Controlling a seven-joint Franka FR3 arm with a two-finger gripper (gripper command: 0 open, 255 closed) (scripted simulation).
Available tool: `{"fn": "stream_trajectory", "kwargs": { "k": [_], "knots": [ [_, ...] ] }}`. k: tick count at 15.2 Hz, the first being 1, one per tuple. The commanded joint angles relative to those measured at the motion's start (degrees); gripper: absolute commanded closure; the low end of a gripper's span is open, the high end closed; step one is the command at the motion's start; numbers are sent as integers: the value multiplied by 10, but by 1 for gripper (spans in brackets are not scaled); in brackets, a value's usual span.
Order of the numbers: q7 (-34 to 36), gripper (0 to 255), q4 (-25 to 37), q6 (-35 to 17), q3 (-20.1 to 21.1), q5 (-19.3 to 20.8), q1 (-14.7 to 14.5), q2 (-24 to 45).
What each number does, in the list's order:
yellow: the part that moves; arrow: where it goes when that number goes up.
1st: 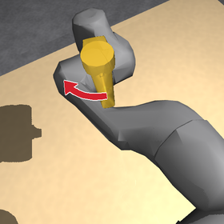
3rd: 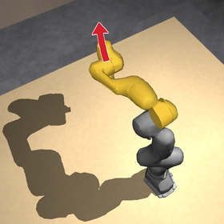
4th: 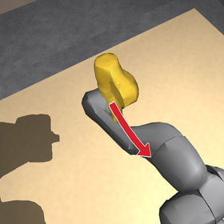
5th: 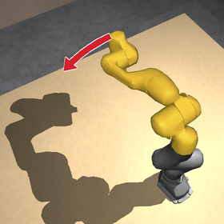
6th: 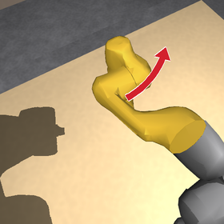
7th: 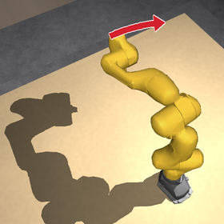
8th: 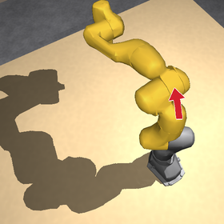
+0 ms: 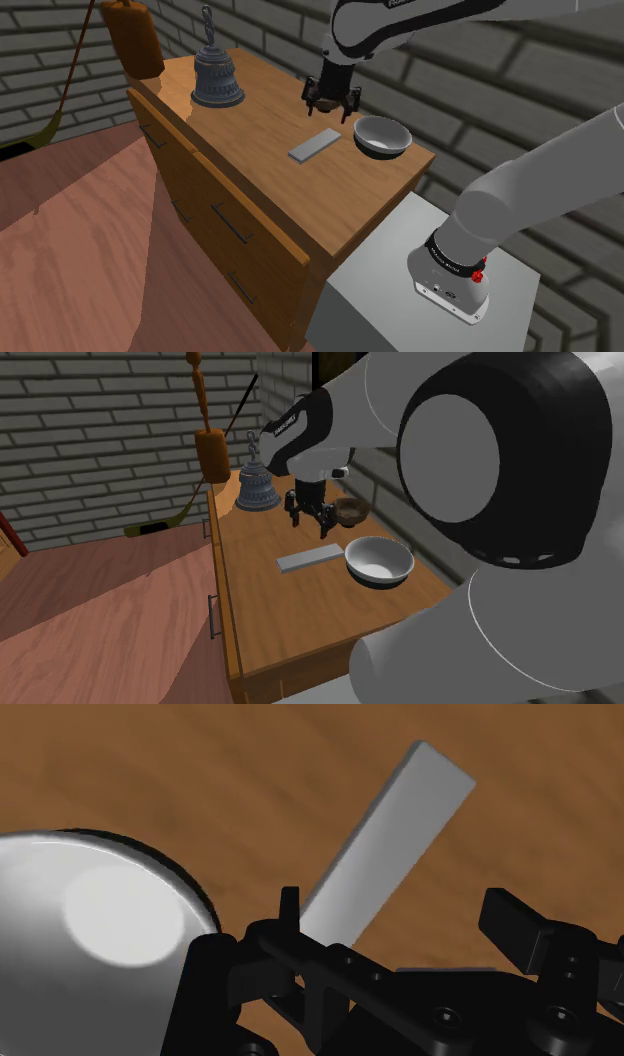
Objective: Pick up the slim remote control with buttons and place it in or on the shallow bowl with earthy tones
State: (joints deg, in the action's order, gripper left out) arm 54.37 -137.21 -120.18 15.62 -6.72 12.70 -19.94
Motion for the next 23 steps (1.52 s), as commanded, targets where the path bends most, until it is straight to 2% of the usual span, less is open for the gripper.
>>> {"fn": "stream_trajectory", "kwargs": {
  "k": [1,5,6,14,21,22,23],
  "knots": [
    [69,0,5,-27,15,12,17,41],
    [203,0,19,-73,33,45,44,125],
    [219,0,22,-78,34,50,46,134],
    [231,0,-4,-139,36,65,47,172],
    [230,0,-4,-139,36,65,47,172],
    [230,255,-4,-139,36,65,47,172],
    [230,255,-4,-139,36,65,47,172]
  ]
}}
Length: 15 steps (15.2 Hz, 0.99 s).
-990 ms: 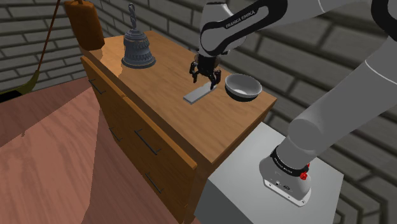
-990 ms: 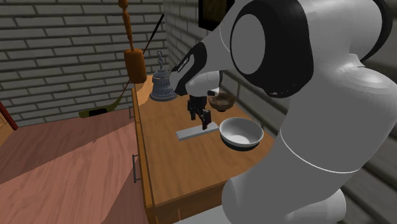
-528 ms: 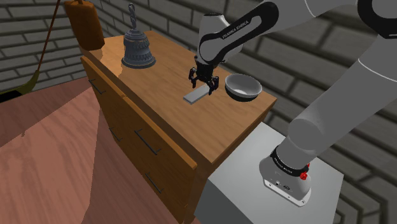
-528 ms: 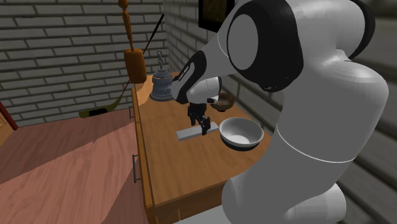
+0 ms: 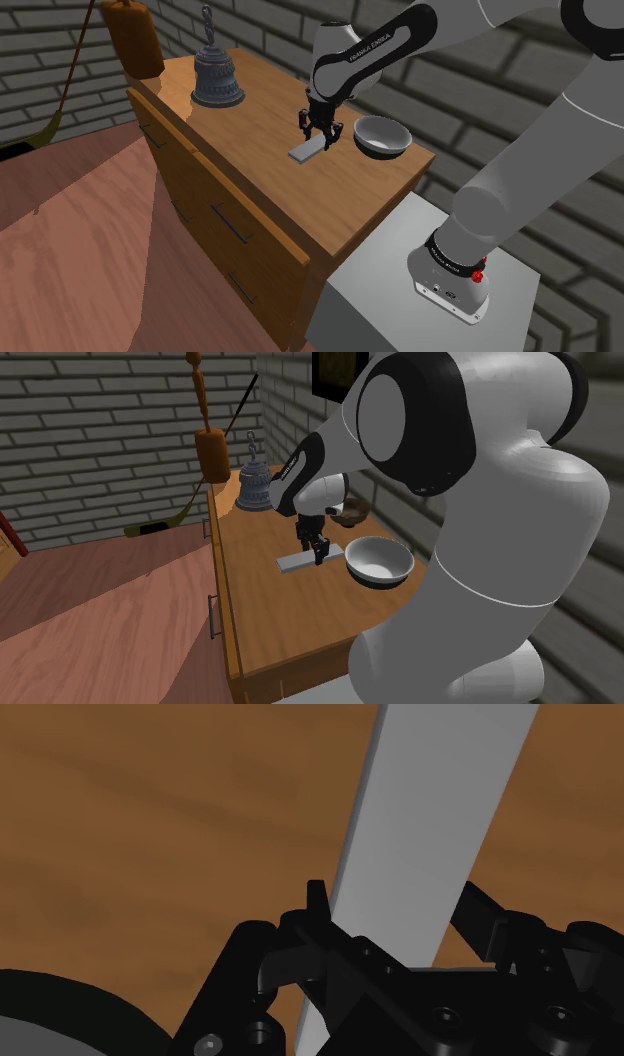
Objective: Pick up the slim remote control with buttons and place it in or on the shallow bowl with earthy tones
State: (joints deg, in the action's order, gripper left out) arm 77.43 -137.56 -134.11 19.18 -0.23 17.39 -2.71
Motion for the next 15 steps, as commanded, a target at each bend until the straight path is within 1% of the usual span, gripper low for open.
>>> {"fn": "stream_trajectory", "kwargs": {
  "k": [1,8,15],
  "knots": [
    [0,255,0,0,0,0,0,0],
    [0,255,0,0,0,0,0,0],
    [-12,255,22,56,-2,-15,-1,-36]
  ]
}}
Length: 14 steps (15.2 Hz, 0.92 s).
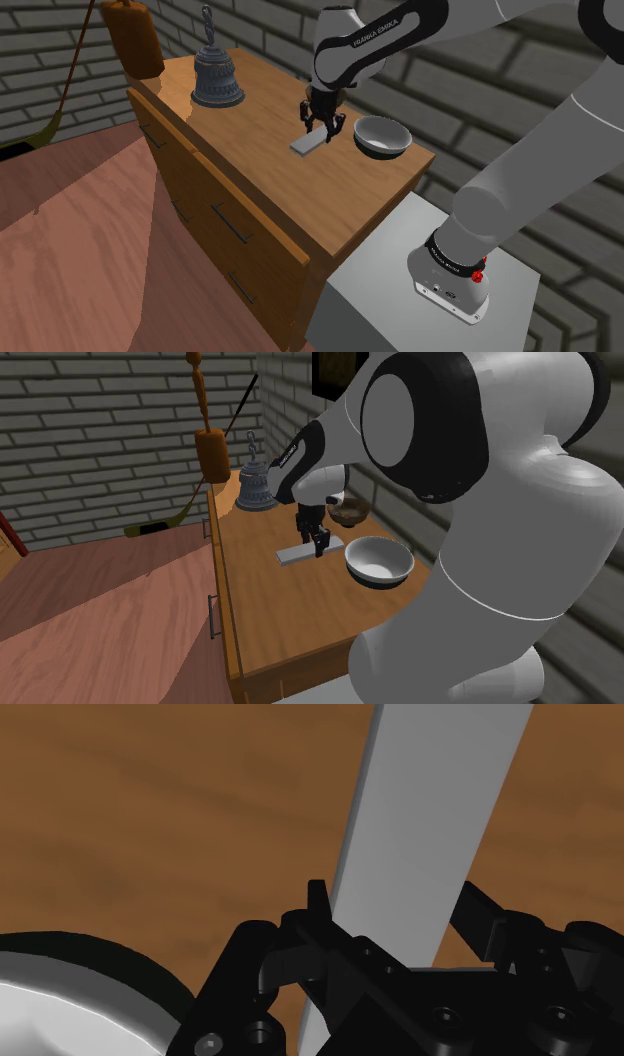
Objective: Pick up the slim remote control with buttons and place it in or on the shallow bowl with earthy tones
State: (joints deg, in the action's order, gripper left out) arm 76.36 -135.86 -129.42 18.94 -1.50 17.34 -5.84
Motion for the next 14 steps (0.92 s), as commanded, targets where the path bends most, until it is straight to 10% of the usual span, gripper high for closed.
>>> {"fn": "stream_trajectory", "kwargs": {
  "k": [1,14],
  "knots": [
    [-2,255,8,18,-1,-4,-1,-10],
    [-15,255,67,122,-8,-17,-1,-57]
  ]
}}
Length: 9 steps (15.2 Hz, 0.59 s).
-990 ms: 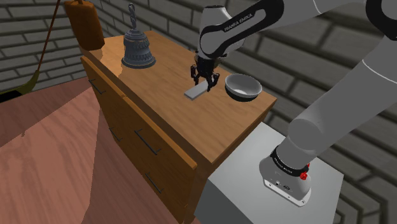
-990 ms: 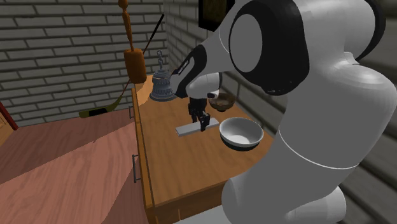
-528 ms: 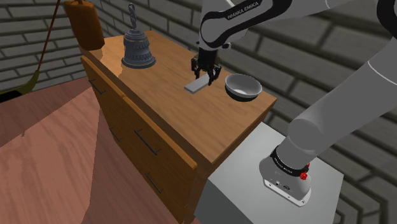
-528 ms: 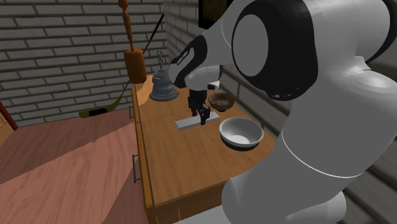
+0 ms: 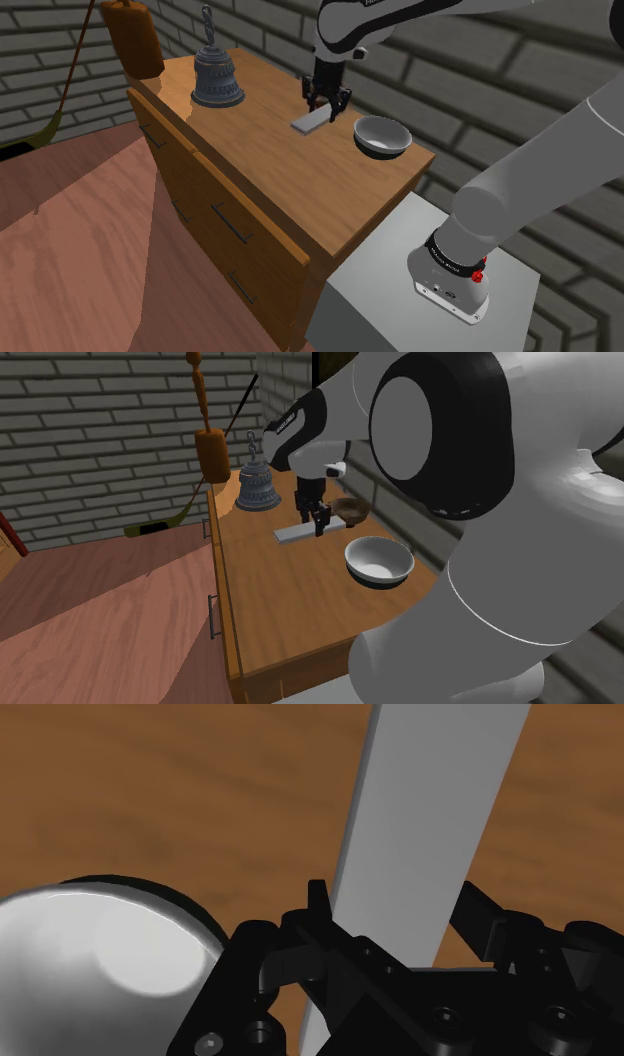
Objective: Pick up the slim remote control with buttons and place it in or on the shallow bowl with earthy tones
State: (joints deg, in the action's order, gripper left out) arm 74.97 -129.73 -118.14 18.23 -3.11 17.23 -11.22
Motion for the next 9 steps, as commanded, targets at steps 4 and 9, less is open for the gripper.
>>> {"fn": "stream_trajectory", "kwargs": {
  "k": [4,9],
  "knots": [
    [-3,255,27,40,-3,-3,0,-13],
    [-5,255,57,79,-5,-4,1,-23]
  ]
}}
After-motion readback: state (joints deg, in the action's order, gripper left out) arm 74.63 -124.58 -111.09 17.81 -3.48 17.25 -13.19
